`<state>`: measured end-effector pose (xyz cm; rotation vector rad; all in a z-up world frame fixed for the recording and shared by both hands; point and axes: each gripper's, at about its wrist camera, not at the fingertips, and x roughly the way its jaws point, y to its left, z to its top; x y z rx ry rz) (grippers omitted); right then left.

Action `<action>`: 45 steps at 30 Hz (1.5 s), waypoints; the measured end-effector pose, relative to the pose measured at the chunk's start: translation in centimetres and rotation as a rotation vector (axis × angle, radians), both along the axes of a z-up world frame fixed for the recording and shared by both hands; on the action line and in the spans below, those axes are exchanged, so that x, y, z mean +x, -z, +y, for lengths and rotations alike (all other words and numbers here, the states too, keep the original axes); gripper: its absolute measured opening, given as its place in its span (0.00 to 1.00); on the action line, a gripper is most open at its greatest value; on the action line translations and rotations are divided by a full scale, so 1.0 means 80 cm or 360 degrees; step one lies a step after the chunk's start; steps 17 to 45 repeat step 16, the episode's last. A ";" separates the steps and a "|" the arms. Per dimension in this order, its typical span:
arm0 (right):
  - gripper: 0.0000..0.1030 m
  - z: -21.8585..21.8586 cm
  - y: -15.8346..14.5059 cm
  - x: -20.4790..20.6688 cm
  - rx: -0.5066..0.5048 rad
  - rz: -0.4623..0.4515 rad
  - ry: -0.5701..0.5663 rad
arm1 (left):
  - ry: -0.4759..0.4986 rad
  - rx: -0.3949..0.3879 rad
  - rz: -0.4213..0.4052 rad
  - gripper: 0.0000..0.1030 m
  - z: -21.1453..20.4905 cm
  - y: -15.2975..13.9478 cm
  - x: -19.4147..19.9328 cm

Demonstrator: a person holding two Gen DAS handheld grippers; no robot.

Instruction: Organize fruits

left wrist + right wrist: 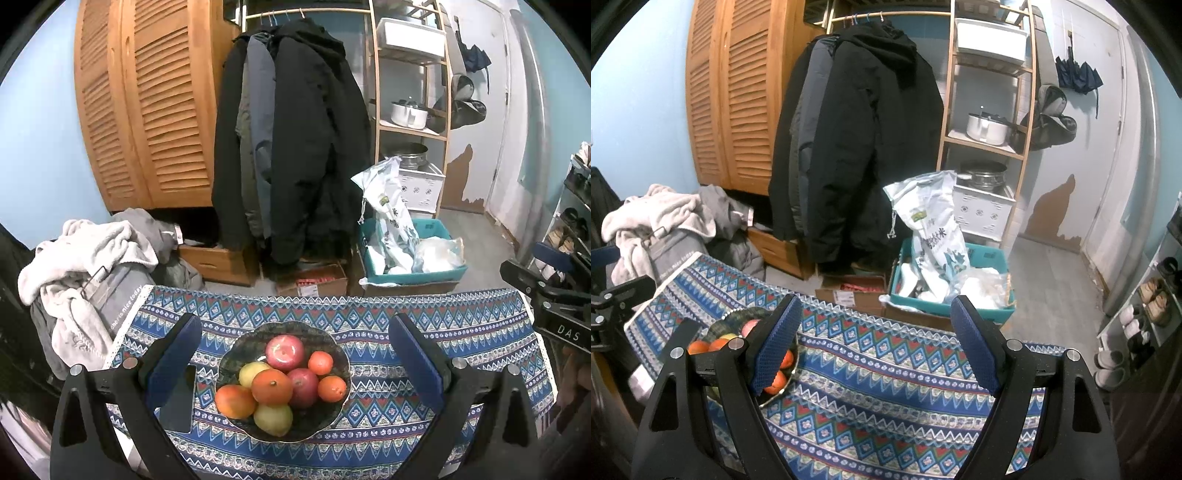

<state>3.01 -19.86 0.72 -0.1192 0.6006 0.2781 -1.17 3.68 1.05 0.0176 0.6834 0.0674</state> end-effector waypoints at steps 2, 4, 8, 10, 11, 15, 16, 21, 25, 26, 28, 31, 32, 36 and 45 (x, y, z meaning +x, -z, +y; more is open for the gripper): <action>0.79 0.001 0.000 0.000 -0.0001 -0.0002 0.0000 | 0.0001 -0.0001 0.0001 0.99 0.000 0.000 0.000; 0.79 0.002 0.000 0.000 -0.0002 -0.0002 -0.0001 | 0.0003 -0.0003 0.0000 0.99 -0.001 0.000 0.000; 0.79 0.000 0.000 0.000 -0.0002 0.0001 0.0000 | 0.0001 -0.0011 -0.0001 0.99 -0.004 0.002 0.000; 0.79 -0.002 0.000 0.000 -0.0004 0.0000 0.0000 | -0.0003 -0.0012 -0.0004 0.99 -0.004 0.002 0.000; 0.79 -0.002 0.000 0.000 -0.0004 0.0000 0.0000 | -0.0003 -0.0016 -0.0004 0.99 -0.004 0.002 -0.001; 0.79 -0.004 0.000 0.000 -0.0003 0.0001 -0.0001 | -0.0015 -0.0021 0.0002 0.99 -0.004 0.003 -0.001; 0.79 -0.003 0.000 0.000 -0.0003 0.0002 -0.0002 | -0.0016 -0.0020 0.0005 0.99 -0.004 0.003 0.000; 0.79 -0.003 0.000 0.000 -0.0003 0.0002 -0.0002 | -0.0016 -0.0020 0.0005 0.99 -0.004 0.003 0.000; 0.79 -0.003 0.000 0.000 -0.0003 0.0002 -0.0002 | -0.0016 -0.0020 0.0005 0.99 -0.004 0.003 0.000; 0.79 -0.003 0.000 0.000 -0.0003 0.0002 -0.0002 | -0.0016 -0.0020 0.0005 0.99 -0.004 0.003 0.000; 0.79 -0.003 0.000 0.000 -0.0003 0.0002 -0.0002 | -0.0016 -0.0020 0.0005 0.99 -0.004 0.003 0.000; 0.79 -0.003 0.000 0.000 -0.0003 0.0002 -0.0002 | -0.0016 -0.0020 0.0005 0.99 -0.004 0.003 0.000; 0.79 -0.003 0.000 0.000 -0.0003 0.0002 -0.0002 | -0.0016 -0.0020 0.0005 0.99 -0.004 0.003 0.000; 0.79 -0.003 0.000 0.000 -0.0003 0.0002 -0.0002 | -0.0016 -0.0020 0.0005 0.99 -0.004 0.003 0.000; 0.79 -0.003 0.000 0.000 -0.0003 0.0002 -0.0002 | -0.0016 -0.0020 0.0005 0.99 -0.004 0.003 0.000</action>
